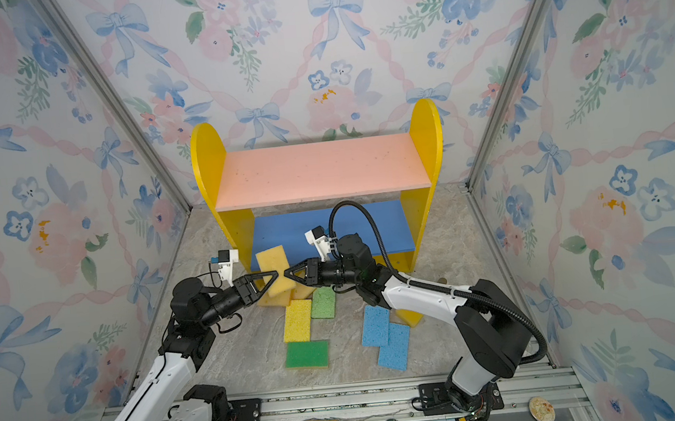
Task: Place and organize the cleaning sponges onto the shelf
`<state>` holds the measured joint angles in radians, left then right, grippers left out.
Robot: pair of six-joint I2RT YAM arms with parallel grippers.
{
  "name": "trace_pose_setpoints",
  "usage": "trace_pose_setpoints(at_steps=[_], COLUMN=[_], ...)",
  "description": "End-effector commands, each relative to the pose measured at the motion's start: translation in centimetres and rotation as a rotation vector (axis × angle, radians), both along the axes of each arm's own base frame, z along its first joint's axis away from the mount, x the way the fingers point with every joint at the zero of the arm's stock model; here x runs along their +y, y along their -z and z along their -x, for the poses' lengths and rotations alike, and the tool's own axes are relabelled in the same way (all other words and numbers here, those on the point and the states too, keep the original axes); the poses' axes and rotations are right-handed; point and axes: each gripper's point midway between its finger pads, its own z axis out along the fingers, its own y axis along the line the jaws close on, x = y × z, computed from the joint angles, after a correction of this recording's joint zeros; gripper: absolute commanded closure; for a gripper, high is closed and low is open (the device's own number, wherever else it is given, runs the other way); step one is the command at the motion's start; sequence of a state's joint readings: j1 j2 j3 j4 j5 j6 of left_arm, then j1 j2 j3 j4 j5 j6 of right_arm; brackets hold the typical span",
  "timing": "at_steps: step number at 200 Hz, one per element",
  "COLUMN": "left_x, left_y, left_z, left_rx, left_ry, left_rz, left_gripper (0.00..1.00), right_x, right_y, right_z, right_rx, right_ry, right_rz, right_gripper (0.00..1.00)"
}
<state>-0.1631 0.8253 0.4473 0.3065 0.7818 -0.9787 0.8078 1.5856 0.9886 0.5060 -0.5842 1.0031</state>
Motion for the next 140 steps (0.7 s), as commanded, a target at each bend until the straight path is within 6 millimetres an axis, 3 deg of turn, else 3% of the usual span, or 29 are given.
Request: trace_pose_setpoints(at_steps=[1, 18, 30, 35, 81, 140], left_x=[0.5, 1.1, 1.7, 1.9, 5.5, 9.6], left_y=[0.0, 0.1, 0.1, 0.0, -2.0, -1.5], left_z=[-0.2, -0.5, -0.6, -0.6, 0.1, 0.9], left_rx=[-0.004, -0.014, -0.021, -0.027, -0.09, -0.043], left_ry=[-0.028, -0.066, -0.105, -0.121, -0.354, -0.572], left_rz=[-0.031, -0.08, -0.112, -0.124, -0.163, -0.252], left_gripper=[0.36, 0.14, 0.05, 0.02, 0.02, 0.02], right_x=[0.4, -0.1, -0.5, -0.3, -0.3, 0.8], right_y=[-1.2, -0.5, -0.7, 0.5, 2.7, 5.8], right_z=[-1.2, -3.0, -4.3, -5.1, -10.3, -11.9], right_rx=[-0.004, 0.017, 0.032, 0.063, 0.162, 0.142], right_ry=[0.016, 0.062, 0.092, 0.104, 0.187, 0.21], right_rz=[-0.024, -0.006, -0.018, -0.004, -0.008, 0.157], right_gripper=[0.79, 0.81, 0.81, 0.82, 0.85, 0.86])
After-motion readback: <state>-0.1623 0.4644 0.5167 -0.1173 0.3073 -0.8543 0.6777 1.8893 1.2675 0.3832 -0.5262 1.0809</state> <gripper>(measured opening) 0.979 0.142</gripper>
